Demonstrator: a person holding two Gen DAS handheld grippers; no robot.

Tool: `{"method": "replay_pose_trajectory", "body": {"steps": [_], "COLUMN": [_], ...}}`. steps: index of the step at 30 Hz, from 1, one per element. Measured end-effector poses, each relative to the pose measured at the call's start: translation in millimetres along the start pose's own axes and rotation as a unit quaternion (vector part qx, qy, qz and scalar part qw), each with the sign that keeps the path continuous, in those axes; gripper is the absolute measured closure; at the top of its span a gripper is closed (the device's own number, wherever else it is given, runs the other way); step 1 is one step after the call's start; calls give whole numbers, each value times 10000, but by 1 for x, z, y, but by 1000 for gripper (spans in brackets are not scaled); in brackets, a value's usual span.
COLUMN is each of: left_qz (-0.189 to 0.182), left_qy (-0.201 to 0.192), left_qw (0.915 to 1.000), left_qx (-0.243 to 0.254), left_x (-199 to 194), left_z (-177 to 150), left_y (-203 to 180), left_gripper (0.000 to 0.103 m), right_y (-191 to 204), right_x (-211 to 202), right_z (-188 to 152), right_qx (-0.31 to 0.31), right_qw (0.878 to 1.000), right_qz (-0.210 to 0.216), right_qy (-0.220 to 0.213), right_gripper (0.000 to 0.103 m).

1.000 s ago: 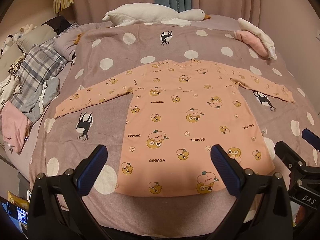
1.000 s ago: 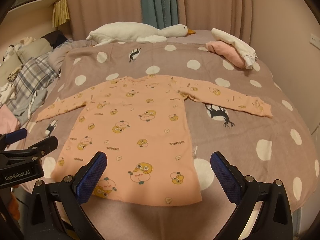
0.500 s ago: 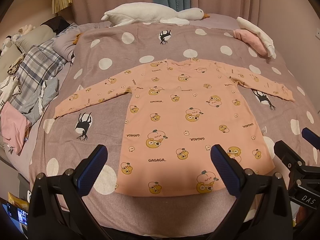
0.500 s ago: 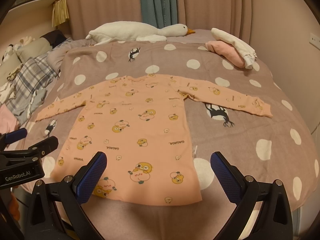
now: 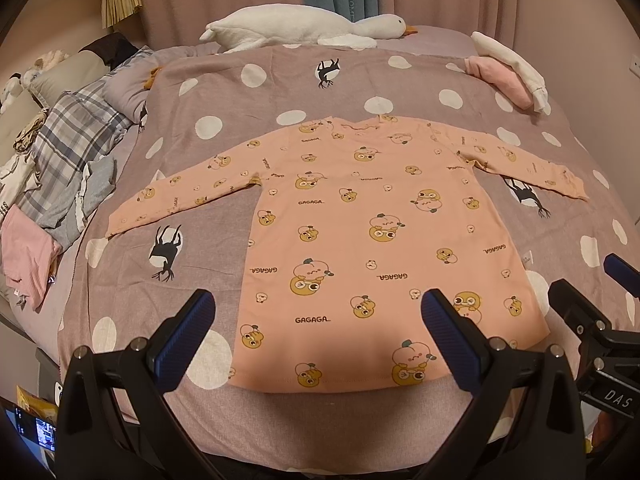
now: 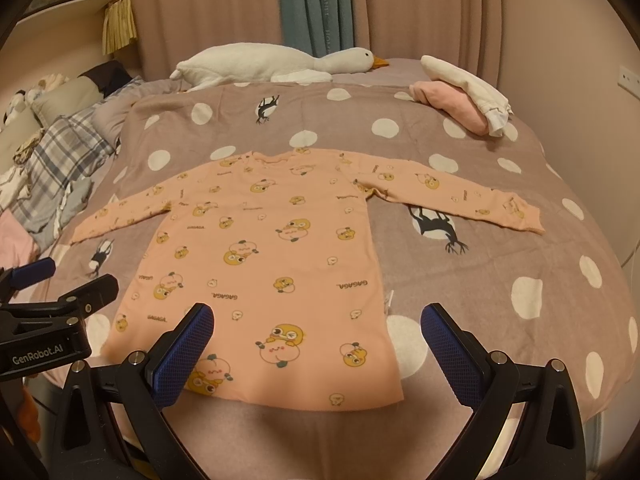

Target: Fold small clothes

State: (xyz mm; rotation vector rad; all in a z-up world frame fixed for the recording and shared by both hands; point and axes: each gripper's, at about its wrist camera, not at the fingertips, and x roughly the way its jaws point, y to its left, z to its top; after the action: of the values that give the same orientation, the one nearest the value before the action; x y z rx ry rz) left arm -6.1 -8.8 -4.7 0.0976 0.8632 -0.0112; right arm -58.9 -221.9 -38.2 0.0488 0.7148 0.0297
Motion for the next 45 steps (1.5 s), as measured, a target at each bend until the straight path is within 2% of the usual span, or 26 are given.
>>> {"method": "replay_pose_trajectory", "body": {"steps": [21,24,26,29,33,38,41,45], "left_qz": [-20,-310,-854,-1475,-1742,-2083,-2037,-1894], "left_qy": [21,100,283,458,613,823,837,818], "left_qw": [10000,9994,9953,9850,9764,9589,9582,9601], "left_qx": [42,-115,-369,-772,-1123,-1740,-1827,-1887], "left_x": [4,12,22,36,54,80,89,102], "left_z": [-3,-3,-4,-6,-4,7,15,25], "left_y": [-5,-2,5,16,24,39,44,52], "left_gripper": [0,0,0,0,0,0,0,0], "right_y": [-6,-16,-32,-62,-121,-193,-231,-279], "right_x": [5,12,22,38,53,74,90,120], "right_z": [-4,-3,-4,-5,-12,-11,-5,4], "right_qx": [151,341,702,1337,2155,3054,3475,4263], "right_qw": [9998,9990,9954,9864,9734,9498,9363,9027], "right_qz": [-6,247,600,823,646,623,500,575], "right_qy": [89,155,265,487,434,255,66,-91], "right_gripper": [1,1,1,1,1,1,1,1]}}
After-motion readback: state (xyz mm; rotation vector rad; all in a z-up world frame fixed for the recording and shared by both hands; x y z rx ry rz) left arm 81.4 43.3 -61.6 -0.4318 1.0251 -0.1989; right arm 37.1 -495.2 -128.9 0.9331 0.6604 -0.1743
